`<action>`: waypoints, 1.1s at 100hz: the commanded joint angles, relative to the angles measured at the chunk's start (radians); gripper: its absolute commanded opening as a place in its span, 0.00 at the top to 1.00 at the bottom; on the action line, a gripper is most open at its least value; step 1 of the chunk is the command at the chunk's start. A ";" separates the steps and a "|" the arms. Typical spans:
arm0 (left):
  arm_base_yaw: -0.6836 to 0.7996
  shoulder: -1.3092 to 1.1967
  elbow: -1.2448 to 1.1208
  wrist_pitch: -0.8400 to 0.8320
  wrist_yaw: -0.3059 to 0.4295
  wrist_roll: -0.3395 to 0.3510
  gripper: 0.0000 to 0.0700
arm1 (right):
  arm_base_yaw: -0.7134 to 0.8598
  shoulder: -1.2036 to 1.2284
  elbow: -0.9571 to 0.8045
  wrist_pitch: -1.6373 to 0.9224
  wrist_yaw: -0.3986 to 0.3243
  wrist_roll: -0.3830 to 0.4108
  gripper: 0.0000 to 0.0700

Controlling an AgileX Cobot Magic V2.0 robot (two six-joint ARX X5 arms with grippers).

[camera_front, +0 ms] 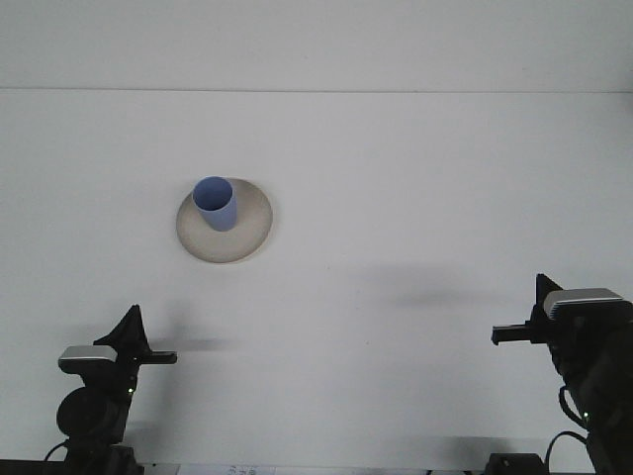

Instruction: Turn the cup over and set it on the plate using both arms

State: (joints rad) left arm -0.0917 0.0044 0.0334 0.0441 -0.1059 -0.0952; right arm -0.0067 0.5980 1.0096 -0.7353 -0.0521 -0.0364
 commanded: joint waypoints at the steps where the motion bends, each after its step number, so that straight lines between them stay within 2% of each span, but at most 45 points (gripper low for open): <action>1: 0.000 -0.002 -0.019 0.010 -0.002 -0.003 0.98 | 0.001 0.004 0.005 0.010 0.000 0.010 1.00; 34: 0.000 -0.002 -0.019 0.010 -0.002 -0.003 0.98 | 0.003 0.004 0.001 0.018 -0.002 0.010 1.00; 51: 0.000 -0.002 -0.019 0.010 -0.002 -0.003 0.98 | 0.003 -0.048 -0.064 0.104 0.024 0.010 1.00; 83: 0.000 -0.002 -0.019 0.010 -0.002 -0.003 0.98 | 0.003 -0.349 -0.462 0.539 0.027 0.010 1.00; 102: 0.000 -0.002 -0.019 0.009 -0.002 -0.003 0.98 | 0.003 -0.517 -0.691 0.586 0.027 0.010 1.00; 110: 0.000 -0.002 -0.019 0.009 -0.002 -0.003 0.98 | 0.003 -0.573 -0.780 0.617 0.035 0.047 1.00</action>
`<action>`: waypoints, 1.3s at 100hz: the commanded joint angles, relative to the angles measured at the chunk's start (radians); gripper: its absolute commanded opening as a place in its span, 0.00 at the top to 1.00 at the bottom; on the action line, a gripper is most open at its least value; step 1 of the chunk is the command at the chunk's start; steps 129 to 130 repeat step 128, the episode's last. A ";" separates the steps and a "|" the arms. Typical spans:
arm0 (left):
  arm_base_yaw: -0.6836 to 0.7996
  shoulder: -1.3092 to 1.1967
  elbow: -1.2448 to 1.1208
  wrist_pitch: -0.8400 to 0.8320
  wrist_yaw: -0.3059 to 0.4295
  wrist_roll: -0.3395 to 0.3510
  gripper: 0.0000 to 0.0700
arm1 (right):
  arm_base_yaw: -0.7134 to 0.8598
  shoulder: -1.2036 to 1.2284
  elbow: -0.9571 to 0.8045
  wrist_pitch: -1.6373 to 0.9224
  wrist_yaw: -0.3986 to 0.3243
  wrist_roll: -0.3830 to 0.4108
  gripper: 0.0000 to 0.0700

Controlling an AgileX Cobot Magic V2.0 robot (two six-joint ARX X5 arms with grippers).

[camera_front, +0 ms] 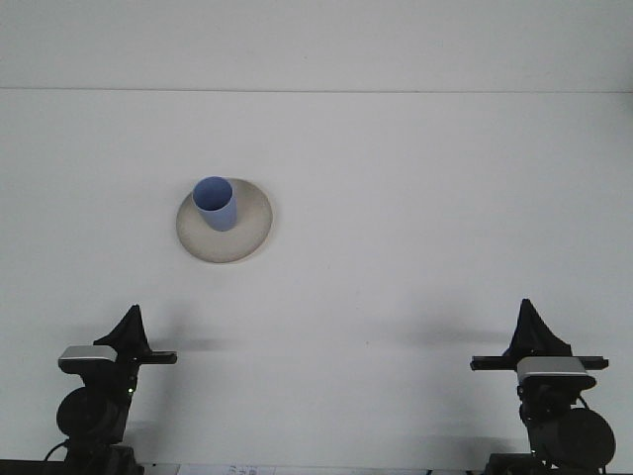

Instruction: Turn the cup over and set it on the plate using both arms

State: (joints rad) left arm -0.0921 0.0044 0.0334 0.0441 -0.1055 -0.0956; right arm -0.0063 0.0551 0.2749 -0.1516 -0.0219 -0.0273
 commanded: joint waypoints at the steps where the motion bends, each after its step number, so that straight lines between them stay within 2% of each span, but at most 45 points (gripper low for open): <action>1: 0.000 -0.002 -0.019 0.010 -0.002 -0.003 0.98 | 0.002 -0.036 -0.055 0.039 0.004 0.040 1.00; 33: 0.000 -0.001 -0.018 0.009 -0.002 -0.003 0.98 | 0.038 -0.054 -0.263 0.277 -0.005 0.066 1.00; 130: 0.000 -0.001 -0.018 0.009 -0.002 -0.003 0.98 | 0.067 -0.054 -0.263 0.252 -0.004 0.065 1.00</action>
